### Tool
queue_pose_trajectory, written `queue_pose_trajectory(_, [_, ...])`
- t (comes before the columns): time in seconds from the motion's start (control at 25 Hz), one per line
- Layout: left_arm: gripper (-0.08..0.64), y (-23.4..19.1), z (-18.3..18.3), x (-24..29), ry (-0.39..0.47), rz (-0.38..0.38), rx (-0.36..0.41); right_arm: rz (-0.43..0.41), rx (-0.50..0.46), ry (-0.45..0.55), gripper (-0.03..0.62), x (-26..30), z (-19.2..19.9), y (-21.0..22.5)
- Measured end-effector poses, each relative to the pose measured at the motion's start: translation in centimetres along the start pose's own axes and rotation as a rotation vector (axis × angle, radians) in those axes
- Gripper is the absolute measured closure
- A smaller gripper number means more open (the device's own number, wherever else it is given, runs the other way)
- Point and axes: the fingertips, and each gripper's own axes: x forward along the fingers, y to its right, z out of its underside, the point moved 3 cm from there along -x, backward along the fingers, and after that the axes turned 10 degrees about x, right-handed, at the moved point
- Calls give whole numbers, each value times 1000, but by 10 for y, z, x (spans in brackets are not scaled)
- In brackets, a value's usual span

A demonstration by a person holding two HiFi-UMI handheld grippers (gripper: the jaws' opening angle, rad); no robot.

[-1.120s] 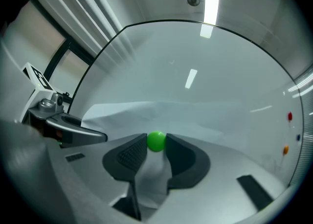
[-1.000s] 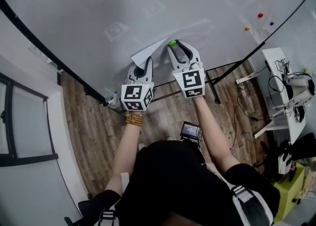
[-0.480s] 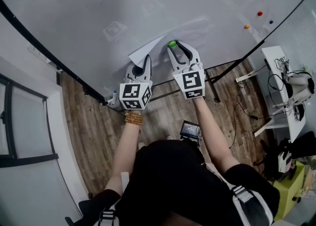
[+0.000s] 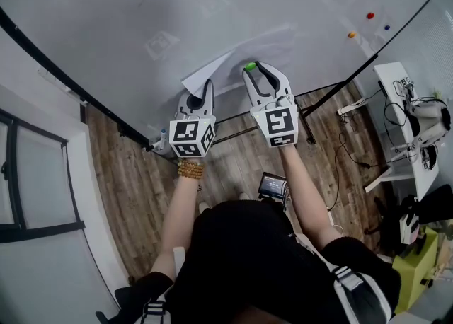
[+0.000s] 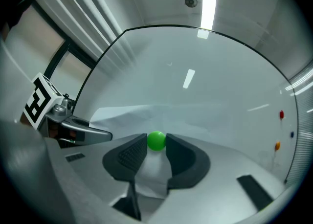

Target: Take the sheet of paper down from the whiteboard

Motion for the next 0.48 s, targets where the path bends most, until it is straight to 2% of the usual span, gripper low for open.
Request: queue_pose_trajectory(0.48, [549,-1,0,-7,-2,-10,-3,-11,3,15,472,-26,-7,-8])
